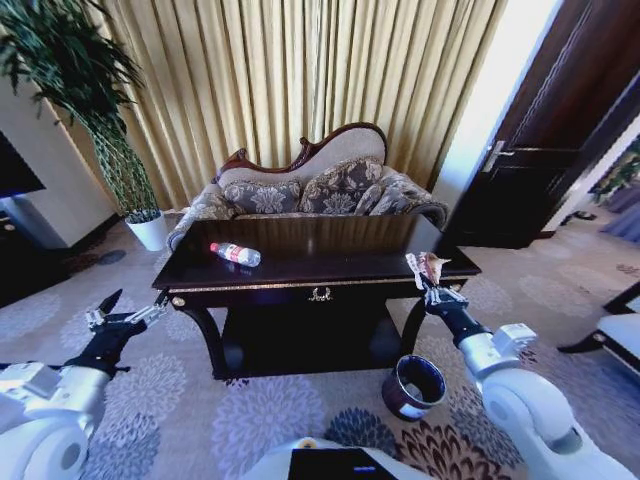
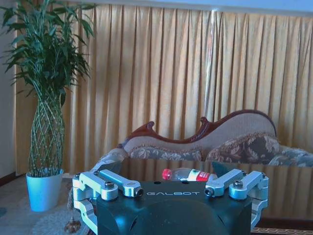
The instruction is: Move to the front of the table and place the trash on the table into the trash bin.
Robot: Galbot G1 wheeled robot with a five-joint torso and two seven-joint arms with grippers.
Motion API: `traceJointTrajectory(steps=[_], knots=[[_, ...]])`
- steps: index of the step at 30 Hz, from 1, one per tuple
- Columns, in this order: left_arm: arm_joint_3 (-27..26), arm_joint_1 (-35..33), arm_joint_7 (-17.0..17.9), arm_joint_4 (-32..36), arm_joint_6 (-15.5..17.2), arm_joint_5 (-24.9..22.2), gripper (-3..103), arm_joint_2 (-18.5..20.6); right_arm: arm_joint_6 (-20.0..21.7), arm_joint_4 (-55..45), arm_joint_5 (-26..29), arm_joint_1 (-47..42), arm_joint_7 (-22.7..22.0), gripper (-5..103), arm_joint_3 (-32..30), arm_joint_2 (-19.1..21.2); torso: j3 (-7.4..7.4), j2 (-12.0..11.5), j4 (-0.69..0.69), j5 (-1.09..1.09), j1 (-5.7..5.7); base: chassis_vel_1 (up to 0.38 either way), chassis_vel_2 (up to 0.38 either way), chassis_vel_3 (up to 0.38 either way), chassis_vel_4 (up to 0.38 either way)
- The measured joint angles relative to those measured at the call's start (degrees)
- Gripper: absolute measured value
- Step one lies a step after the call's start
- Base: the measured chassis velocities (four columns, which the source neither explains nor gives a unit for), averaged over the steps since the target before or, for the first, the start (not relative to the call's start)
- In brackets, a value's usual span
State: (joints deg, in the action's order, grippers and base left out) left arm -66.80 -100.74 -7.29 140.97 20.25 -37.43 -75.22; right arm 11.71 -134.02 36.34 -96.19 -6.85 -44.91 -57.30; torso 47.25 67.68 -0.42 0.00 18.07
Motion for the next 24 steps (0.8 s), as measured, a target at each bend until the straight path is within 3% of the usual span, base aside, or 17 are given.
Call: traceJointTrajectory(steps=[8, 14, 24], knots=[[0.2, -0.1, -1.3, -0.4, -3.1, -0.7, 100, -0.6, 1.6, 8.0, -3.2, 0.7, 0.0, 0, 3.1, -2.0, 0.00, 0.0, -0.01, 0.00, 0.00, 0.024, -0.038, -0.023, 0.027], [-0.6, -0.4, -1.5, -0.7, -3.5, -1.2, 100, -0.8, 0.0, 27.1, -13.8, 4.0, 0.1, 0, 7.8, -4.7, 0.02, 0.0, 0.00, 0.01, 0.04, 0.000, 0.000, 0.000, 0.000], [-0.4, -0.3, -1.5, -1.0, -3.4, -1.0, 100, -1.1, -2.2, 51.7, -18.2, 15.9, -2.9, 0, 14.3, -6.1, 0.01, 0.0, 0.02, 0.01, 0.02, 0.000, 0.000, 0.000, 0.000]])
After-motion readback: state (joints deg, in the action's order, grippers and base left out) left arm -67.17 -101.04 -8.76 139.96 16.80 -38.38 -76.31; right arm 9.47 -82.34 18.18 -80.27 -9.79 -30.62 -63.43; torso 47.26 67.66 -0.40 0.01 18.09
